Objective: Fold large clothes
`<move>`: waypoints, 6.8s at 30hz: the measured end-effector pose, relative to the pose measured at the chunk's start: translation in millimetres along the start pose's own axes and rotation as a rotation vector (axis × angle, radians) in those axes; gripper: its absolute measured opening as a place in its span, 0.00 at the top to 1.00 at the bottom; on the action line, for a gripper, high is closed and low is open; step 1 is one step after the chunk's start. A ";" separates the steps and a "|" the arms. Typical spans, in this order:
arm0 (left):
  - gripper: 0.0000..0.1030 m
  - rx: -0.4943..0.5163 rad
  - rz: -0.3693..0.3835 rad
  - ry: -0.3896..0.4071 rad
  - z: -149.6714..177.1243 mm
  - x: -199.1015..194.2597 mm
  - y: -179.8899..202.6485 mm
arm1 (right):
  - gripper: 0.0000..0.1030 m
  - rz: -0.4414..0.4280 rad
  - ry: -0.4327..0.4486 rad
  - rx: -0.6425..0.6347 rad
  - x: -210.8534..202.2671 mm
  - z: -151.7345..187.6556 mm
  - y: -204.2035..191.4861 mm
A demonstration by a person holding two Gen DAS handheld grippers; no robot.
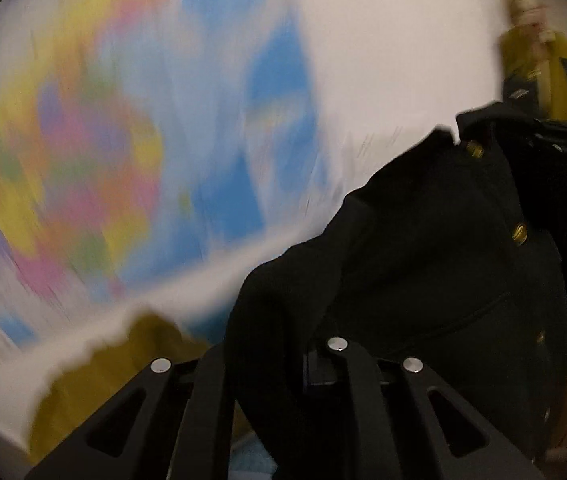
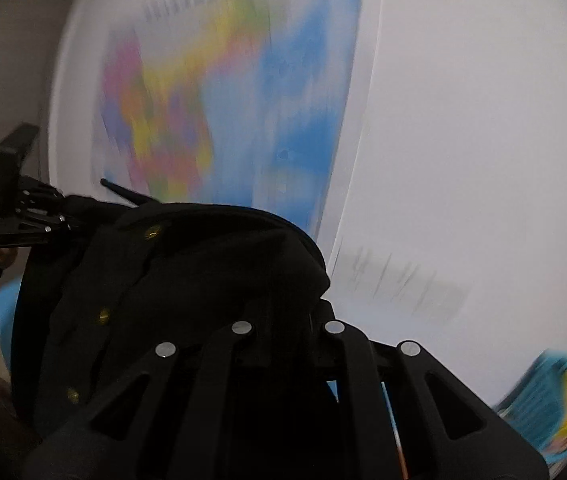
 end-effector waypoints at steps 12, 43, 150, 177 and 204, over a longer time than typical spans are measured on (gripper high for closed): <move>0.96 -0.153 0.100 -0.229 46.1 179.4 -34.2 | 0.94 -0.028 -0.213 0.084 171.8 58.0 21.8; 0.17 -0.085 0.299 -0.246 149.7 66.3 35.9 | 0.09 -0.083 -0.452 0.232 6.8 230.1 -12.8; 0.17 -0.054 0.172 0.045 242.7 -84.3 7.6 | 0.18 0.124 -0.051 0.689 -88.9 329.0 53.6; 0.17 0.008 0.425 0.018 140.7 32.4 58.7 | 0.94 -0.237 -0.093 0.251 -16.3 64.9 -17.4; 0.15 -0.070 0.527 -0.069 160.3 58.1 52.4 | 0.97 -0.239 -0.096 0.350 -1.9 162.4 -65.3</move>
Point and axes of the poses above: each gripper's, at about its wrist camera, not at the fingertips, and x roughly the way its jaws point, y to its right, z to its underside, the point moved 2 cm from there along x, roughly the way its jaws point
